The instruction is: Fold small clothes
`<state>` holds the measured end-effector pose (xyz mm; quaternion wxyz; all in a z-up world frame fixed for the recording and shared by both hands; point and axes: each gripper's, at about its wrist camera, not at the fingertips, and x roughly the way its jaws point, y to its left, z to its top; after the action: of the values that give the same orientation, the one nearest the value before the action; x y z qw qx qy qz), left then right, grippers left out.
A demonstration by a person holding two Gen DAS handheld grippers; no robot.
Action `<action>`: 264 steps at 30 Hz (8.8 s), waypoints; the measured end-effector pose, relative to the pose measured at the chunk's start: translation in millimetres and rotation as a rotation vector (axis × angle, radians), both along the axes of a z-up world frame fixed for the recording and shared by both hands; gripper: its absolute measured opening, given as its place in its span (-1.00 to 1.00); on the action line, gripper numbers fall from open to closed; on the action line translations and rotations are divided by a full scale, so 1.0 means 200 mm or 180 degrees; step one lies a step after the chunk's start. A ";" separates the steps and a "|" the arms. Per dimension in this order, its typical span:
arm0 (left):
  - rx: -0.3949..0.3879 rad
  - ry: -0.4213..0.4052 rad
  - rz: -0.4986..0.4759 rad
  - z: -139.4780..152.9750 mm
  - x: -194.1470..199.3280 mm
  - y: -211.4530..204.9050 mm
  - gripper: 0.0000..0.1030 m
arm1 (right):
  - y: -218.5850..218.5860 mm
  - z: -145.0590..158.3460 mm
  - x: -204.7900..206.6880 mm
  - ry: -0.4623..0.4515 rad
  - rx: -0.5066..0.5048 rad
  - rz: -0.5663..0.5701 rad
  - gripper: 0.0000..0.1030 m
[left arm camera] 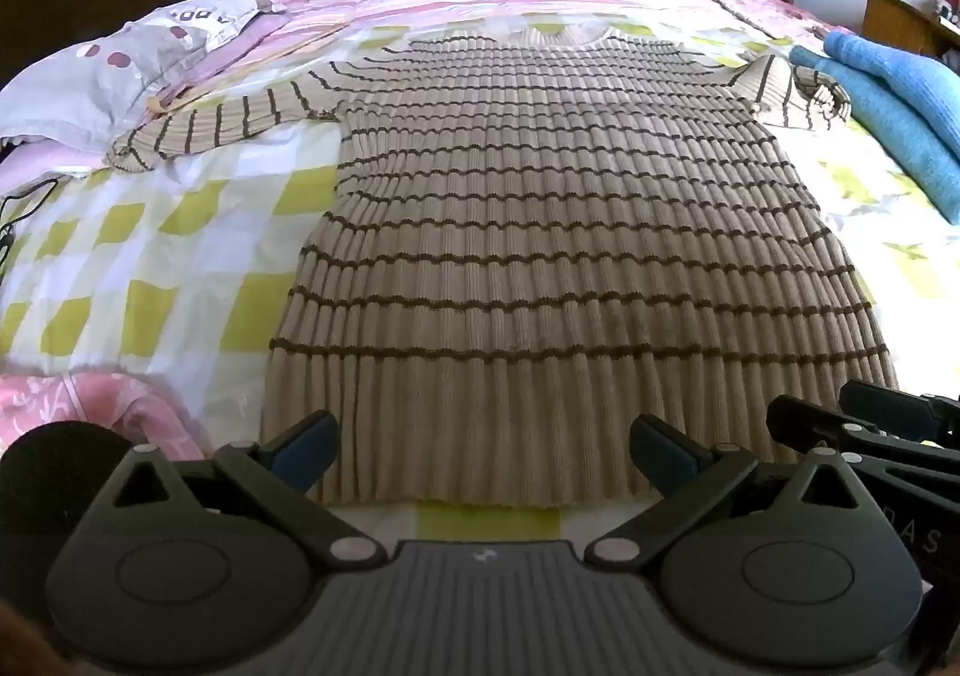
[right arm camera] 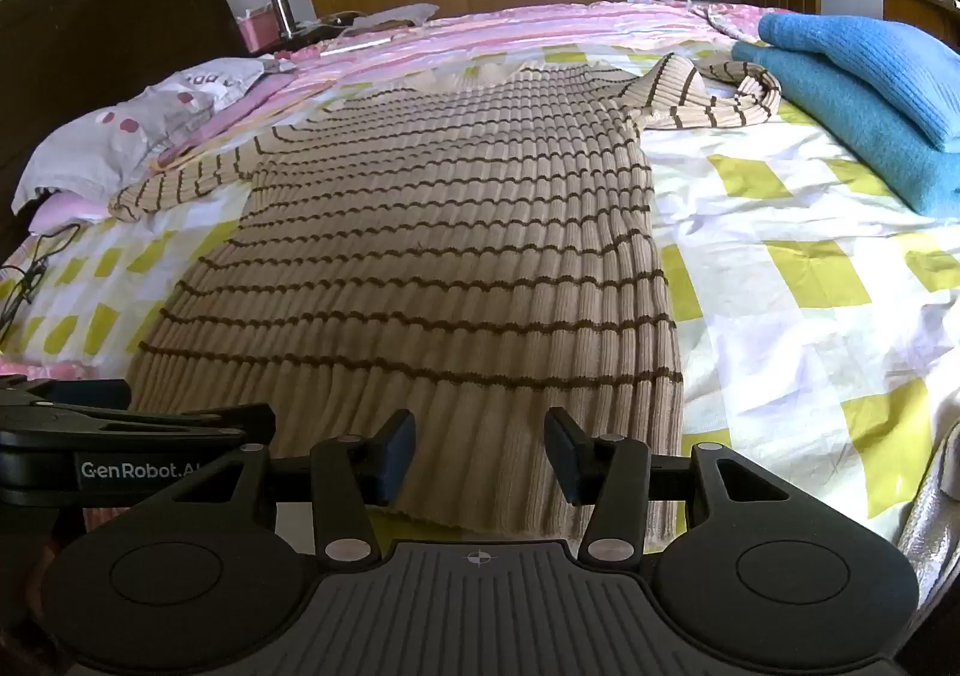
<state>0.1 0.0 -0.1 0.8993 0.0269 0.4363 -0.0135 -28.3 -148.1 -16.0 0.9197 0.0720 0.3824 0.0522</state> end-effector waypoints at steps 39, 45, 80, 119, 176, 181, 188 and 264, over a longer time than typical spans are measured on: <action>-0.0140 0.0376 0.0001 -0.10 0.05 0.00 1.00 | 0.00 -0.01 0.00 0.0063 -0.0033 -0.0003 -0.05; -0.0117 0.0421 -0.0014 -0.11 0.05 0.00 1.00 | 0.00 -0.02 0.00 0.0067 -0.0035 -0.0002 -0.05; -0.0279 0.0144 0.0126 -0.02 0.01 0.06 1.00 | -0.02 -0.01 -0.02 0.0012 0.0026 -0.0049 -0.01; -0.0313 -0.0035 0.0193 0.02 -0.02 0.10 1.00 | 0.00 0.07 -0.05 -0.0246 -0.0015 -0.0085 -0.02; -0.0162 -0.0037 -0.0020 0.06 0.36 -0.03 1.00 | -0.08 0.06 0.35 -0.0320 0.0118 -0.0064 -0.03; -0.0198 -0.0070 -0.0020 0.08 0.42 -0.04 1.00 | -0.09 0.07 0.41 -0.0293 0.0155 -0.0092 -0.03; -0.0261 -0.0123 -0.0064 0.10 0.53 -0.07 1.00 | -0.13 0.09 0.50 -0.0278 0.0122 -0.0124 -0.10; -0.0618 -0.0327 0.0153 0.13 0.93 0.03 1.00 | -0.40 0.59 1.57 -0.0425 0.0798 0.0143 -0.89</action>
<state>185.9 5.3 26.0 0.9189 -0.0701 0.3867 -0.0328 285.2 -227.3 102.3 0.9255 0.1740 0.3124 0.1248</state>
